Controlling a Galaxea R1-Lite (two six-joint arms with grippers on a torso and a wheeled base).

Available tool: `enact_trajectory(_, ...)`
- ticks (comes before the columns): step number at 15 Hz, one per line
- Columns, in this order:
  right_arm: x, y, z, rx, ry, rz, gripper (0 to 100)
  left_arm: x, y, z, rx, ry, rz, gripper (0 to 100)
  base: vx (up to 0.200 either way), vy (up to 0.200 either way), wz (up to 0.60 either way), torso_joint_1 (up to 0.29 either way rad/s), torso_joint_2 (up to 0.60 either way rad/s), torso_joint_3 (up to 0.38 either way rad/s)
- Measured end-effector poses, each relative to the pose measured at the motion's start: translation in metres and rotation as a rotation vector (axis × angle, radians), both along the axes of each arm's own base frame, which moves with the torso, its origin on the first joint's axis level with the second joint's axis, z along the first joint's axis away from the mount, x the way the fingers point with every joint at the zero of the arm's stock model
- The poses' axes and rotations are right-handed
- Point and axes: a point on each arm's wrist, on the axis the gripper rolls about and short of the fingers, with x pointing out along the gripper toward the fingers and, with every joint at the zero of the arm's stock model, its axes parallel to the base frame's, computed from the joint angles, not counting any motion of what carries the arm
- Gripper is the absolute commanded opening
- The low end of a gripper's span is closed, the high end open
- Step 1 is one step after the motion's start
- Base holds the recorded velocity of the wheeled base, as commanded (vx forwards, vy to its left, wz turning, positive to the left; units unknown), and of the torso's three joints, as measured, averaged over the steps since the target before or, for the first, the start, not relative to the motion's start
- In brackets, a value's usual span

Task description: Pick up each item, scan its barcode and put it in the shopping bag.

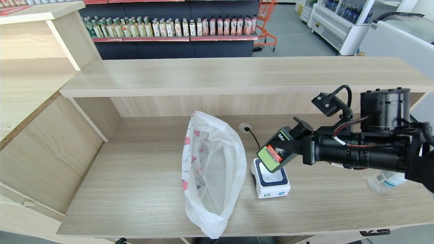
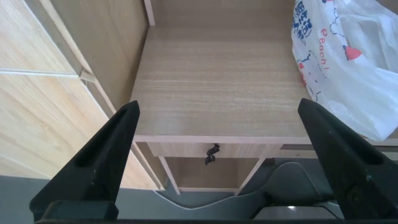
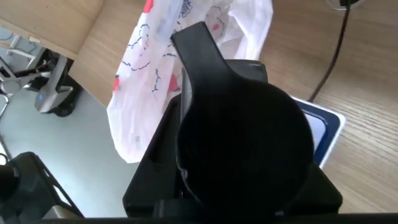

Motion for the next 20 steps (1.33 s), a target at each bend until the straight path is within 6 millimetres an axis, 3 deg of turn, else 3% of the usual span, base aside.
enact_trajectory(4,0.016,0.019,-0.01,0.002,-0.011,0.034,0,0.0,0.0,0.0,0.0,0.0,0.001,100,0.0,0.0,0.0,0.0,0.0,0.0)
enact_trajectory(8,0.046,0.058,-0.024,0.051,-0.116,0.102,0,0.0,0.0,0.0,0.0,0.0,0.001,100,0.0,0.0,0.0,0.0,0.0,0.0)
enact_trajectory(14,0.071,0.11,-0.083,-0.11,-0.153,0.234,0,0.0,0.0,0.0,0.0,0.0,0.0,100,0.0,0.0,0.0,0.0,0.0,0.0)
enact_trajectory(20,0.101,0.143,-0.11,-0.188,-0.253,0.27,0,0.0,0.0,0.0,0.0,0.0,0.0,100,0.0,0.0,0.0,0.0,0.0,0.0)
